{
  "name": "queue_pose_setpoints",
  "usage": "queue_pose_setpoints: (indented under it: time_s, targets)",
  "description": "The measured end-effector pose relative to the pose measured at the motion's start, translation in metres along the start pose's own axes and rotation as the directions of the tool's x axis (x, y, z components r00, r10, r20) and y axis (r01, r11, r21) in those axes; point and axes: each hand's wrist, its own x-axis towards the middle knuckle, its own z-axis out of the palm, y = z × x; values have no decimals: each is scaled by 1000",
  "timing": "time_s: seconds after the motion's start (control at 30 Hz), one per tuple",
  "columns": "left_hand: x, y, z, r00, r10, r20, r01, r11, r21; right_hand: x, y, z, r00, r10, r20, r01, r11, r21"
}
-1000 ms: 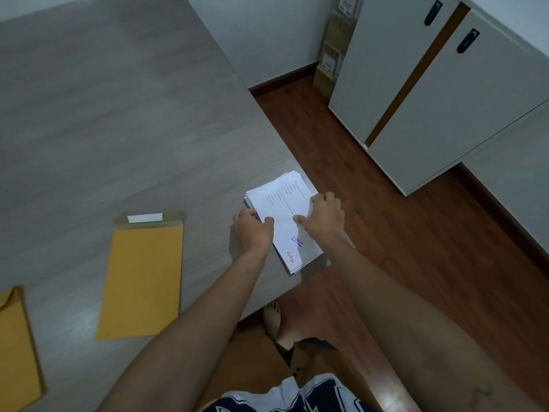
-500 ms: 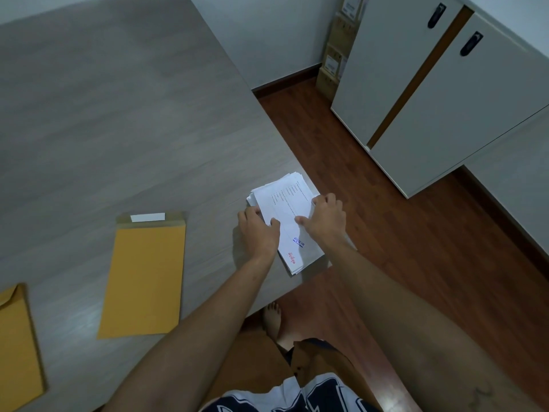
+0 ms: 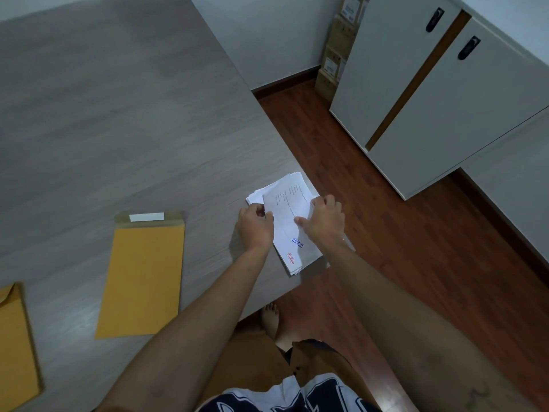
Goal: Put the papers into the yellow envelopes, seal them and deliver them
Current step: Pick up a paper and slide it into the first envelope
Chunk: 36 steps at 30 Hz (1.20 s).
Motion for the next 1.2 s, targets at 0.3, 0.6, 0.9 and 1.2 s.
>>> queue_pose_setpoints:
  time_s: [0.3, 0.6, 0.9, 1.2]
  targets:
    - [2, 3, -2, 999, 13, 41, -10, 997, -81, -7, 4, 0, 999, -30, -33, 31, 999, 26]
    - [14, 14, -25, 993, -119, 17, 117, 928, -354, -13, -3, -19, 994, 94, -61, -61, 912, 405]
    - [49, -23, -108, 964, -261, -53, 175, 768, -617, -20, -79, -36, 978, 136, 157, -206, 540, 816]
    - [63, -81, -196, 927, -365, -84, 207, 687, -697, -44, -173, -7, 897, 42, 439, -437, 212, 874]
